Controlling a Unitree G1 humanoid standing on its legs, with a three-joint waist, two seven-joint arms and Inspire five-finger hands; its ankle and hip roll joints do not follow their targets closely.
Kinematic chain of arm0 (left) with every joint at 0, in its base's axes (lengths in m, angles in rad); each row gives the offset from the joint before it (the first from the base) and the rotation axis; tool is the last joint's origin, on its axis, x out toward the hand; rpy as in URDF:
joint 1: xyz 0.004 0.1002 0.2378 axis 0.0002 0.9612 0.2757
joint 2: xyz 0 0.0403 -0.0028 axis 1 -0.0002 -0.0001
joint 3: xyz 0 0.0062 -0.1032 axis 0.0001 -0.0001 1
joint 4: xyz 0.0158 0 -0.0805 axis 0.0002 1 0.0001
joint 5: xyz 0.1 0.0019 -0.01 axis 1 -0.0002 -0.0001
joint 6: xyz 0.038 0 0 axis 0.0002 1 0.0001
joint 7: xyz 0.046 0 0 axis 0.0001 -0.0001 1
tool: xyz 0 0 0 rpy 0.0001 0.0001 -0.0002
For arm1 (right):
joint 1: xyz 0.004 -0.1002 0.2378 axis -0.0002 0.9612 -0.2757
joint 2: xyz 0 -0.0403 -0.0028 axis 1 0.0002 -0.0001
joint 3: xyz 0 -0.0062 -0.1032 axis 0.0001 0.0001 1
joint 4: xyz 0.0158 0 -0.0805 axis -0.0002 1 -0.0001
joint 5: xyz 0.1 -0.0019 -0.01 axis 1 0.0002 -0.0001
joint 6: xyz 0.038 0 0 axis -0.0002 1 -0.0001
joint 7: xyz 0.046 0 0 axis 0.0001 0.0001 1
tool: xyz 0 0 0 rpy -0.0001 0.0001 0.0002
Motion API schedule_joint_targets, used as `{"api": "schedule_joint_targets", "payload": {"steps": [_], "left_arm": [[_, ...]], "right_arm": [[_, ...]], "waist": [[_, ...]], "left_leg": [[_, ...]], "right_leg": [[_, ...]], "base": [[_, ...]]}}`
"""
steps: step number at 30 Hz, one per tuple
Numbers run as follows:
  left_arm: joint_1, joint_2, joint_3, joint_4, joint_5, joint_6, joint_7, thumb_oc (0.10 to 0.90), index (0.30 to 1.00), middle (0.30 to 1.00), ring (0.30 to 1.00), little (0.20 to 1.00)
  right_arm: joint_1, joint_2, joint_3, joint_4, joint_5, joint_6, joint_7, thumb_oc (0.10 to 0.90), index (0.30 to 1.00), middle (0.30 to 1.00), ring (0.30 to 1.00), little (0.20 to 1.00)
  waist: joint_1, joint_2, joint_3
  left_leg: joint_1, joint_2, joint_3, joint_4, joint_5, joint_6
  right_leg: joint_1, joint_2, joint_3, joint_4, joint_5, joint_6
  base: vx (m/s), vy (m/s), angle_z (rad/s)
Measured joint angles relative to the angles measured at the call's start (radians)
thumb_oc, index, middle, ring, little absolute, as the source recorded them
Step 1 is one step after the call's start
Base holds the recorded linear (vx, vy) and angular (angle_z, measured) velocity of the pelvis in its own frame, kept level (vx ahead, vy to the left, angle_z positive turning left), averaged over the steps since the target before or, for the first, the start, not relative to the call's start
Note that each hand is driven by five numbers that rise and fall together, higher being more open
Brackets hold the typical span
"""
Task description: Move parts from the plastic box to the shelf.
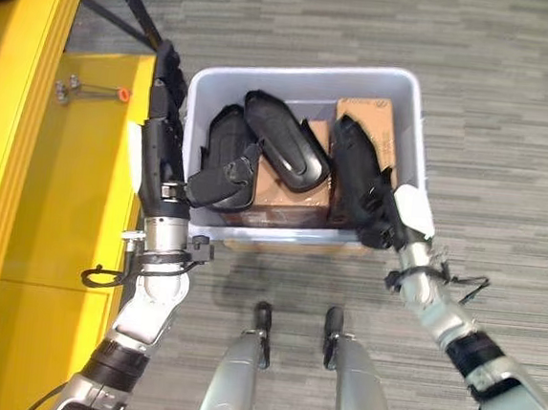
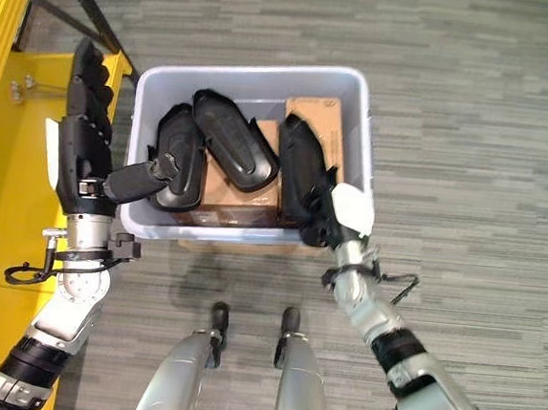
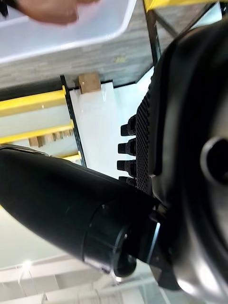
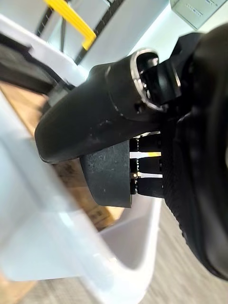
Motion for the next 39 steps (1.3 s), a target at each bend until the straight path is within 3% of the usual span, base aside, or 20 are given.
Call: {"api": "schedule_joint_targets", "payload": {"steps": [4,5,8,12,17,22,30,39], "left_arm": [[0.079,-0.002,0.02,-0.053,0.0,0.02,-0.003,0.9,1.0,1.0,1.0,1.0],[0.101,-0.002,0.024,-0.072,0.001,0.023,-0.004,0.9,1.0,1.0,1.0,1.0],[0.117,-0.015,0.032,-0.093,0.002,0.045,-0.008,0.9,1.0,1.0,1.0,1.0],[0.179,-0.042,0.049,-0.118,0.013,0.066,-0.005,0.9,1.0,1.0,1.0,1.0],[0.189,-0.041,0.068,-0.12,0.015,0.09,-0.017,0.9,1.0,1.0,1.0,1.0],[0.228,-0.045,0.068,-0.12,0.014,0.129,-0.072,0.9,1.0,1.0,1.0,1.0],[0.298,-0.077,0.068,-0.119,0.006,0.152,-0.091,0.9,1.0,1.0,1.0,1.0],[0.314,-0.079,0.076,-0.112,-0.001,0.159,-0.091,0.9,1.0,1.0,1.0,1.0]], "right_arm": [[0.193,0.005,0.006,-0.215,-0.004,0.007,0.06,0.4,0.3,0.3,0.3,0.3],[0.233,0.015,0.009,-0.242,-0.023,0.003,0.068,0.4,0.3,0.3,0.3,0.3],[0.257,0.009,-0.001,-0.301,-0.021,0.038,0.093,0.4,0.3,0.3,0.3,0.3],[0.29,0.016,-0.016,-0.351,0.002,0.045,0.111,0.4,0.3,0.3,0.3,0.3],[0.309,0.039,-0.063,-0.432,0.04,0.052,0.112,0.4,0.3,0.3,0.3,0.3],[0.302,0.067,-0.123,-0.438,0.08,0.048,0.106,0.4,0.3,0.3,0.3,0.3],[0.302,0.061,-0.12,-0.438,0.138,0.049,0.15,0.4,0.3,0.3,0.3,0.3],[0.245,0.064,-0.033,-0.401,0.177,0.054,0.233,0.4,0.3,0.3,0.3,0.3]], "waist": [[-0.021,-0.017,-0.024],[-0.025,-0.025,-0.063],[-0.023,-0.026,-0.081],[-0.025,-0.038,-0.193],[-0.029,-0.038,-0.203],[-0.024,-0.006,-0.228],[-0.013,0.019,-0.232],[0.093,0.066,-0.216]], "left_leg": [[0.142,0.001,0.015,-0.158,0.05,0.0],[0.172,0.001,0.024,-0.205,0.062,0.002],[0.274,0.0,0.038,-0.287,0.08,0.002],[0.365,-0.001,0.049,-0.361,0.084,-0.002],[0.423,-0.002,0.05,-0.372,0.084,-0.002],[0.431,0.001,0.045,-0.372,0.084,-0.002],[0.409,0.004,-0.012,-0.358,0.097,-0.014],[0.353,0.027,-0.084,-0.297,0.104,-0.041]], "right_leg": [[0.136,0.011,-0.003,-0.146,0.045,0.007],[0.161,0.014,0.0,-0.193,0.061,0.01],[0.262,0.018,0.001,-0.279,0.087,0.019],[0.359,0.026,0.004,-0.381,0.101,0.025],[0.454,0.027,-0.006,-0.459,0.118,0.026],[0.467,0.03,-0.01,-0.463,0.119,0.026],[0.466,0.034,-0.065,-0.437,0.106,0.018],[0.365,0.033,-0.131,-0.201,-0.016,-0.016]], "base": [[0.2,0.03,-0.06],[0.27,0.042,-0.11],[0.21,0.022,-0.09],[0.17,-0.017,-0.07],[0.06,-0.026,0.05],[0.02,-0.07,0.03],[-0.05,-0.105,0.2],[-0.06,-0.075,0.24]]}}
